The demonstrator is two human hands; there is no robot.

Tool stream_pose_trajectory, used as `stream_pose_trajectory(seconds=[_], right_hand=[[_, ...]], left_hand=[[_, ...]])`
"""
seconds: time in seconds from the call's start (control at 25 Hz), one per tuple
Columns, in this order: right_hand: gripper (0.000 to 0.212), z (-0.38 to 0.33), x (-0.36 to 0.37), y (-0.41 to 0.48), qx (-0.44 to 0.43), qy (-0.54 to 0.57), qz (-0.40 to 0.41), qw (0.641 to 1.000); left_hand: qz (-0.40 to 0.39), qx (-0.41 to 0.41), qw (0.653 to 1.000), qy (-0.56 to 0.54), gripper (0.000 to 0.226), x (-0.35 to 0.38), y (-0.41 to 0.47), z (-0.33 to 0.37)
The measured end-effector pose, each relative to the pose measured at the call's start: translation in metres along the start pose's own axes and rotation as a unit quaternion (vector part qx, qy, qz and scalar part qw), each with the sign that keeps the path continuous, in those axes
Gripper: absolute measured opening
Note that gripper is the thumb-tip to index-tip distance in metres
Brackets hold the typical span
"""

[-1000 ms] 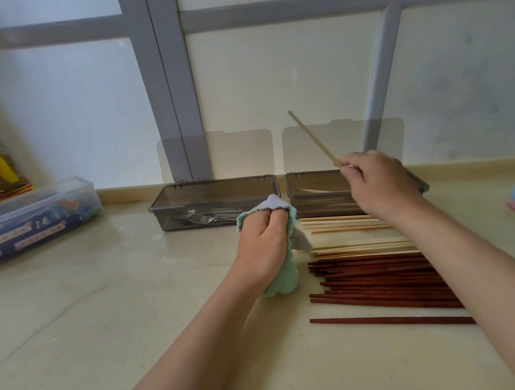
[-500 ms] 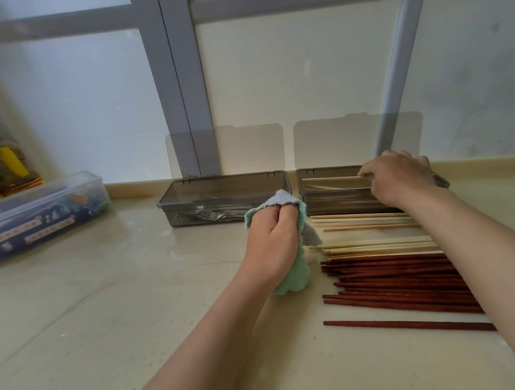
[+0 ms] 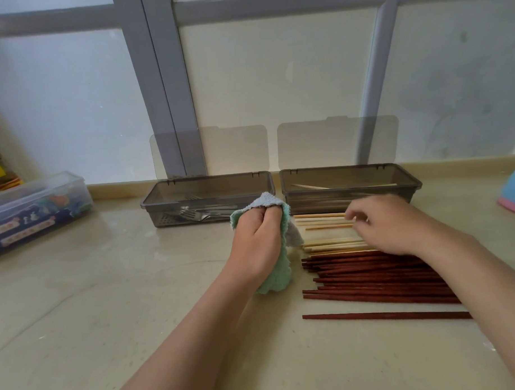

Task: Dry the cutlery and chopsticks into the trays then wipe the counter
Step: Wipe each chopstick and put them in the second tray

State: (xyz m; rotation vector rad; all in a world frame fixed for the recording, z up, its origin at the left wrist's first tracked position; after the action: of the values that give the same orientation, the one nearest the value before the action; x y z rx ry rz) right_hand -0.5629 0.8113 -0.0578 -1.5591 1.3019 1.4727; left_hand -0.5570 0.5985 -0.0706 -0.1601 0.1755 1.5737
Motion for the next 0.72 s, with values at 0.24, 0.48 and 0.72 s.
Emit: stream_pose_trajectory(seconds=[0.24, 0.48, 0.72], right_hand=[[0.016, 0.001, 0.018, -0.009, 0.002, -0.006, -0.087, 0.996], [0.013, 0.004, 0.022, -0.008, -0.002, 0.022, -0.069, 0.997], [0.014, -0.01, 0.004, -0.007, -0.035, 0.006, 0.023, 0.999]], left_hand=[[0.023, -0.004, 1.0, 0.005, 0.038, -0.003, 0.0, -0.001], [0.029, 0.002, 0.999, 0.018, 0.037, -0.001, -0.002, 0.0], [0.049, -0.014, 0.999, -0.012, 0.036, -0.007, -0.001, 0.0]])
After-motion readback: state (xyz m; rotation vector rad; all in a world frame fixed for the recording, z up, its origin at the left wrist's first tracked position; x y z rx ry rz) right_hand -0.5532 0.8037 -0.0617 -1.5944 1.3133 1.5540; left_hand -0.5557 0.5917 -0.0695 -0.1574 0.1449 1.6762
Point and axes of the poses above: each hand's wrist, its own y-axis towards the middle knuckle, its own x-axis out of the palm, z = x × y, the point moved 8 cm from there along y, towards the middle knuckle, and after that the axes turned 15 degrees about -x, right-handed, at the moved point
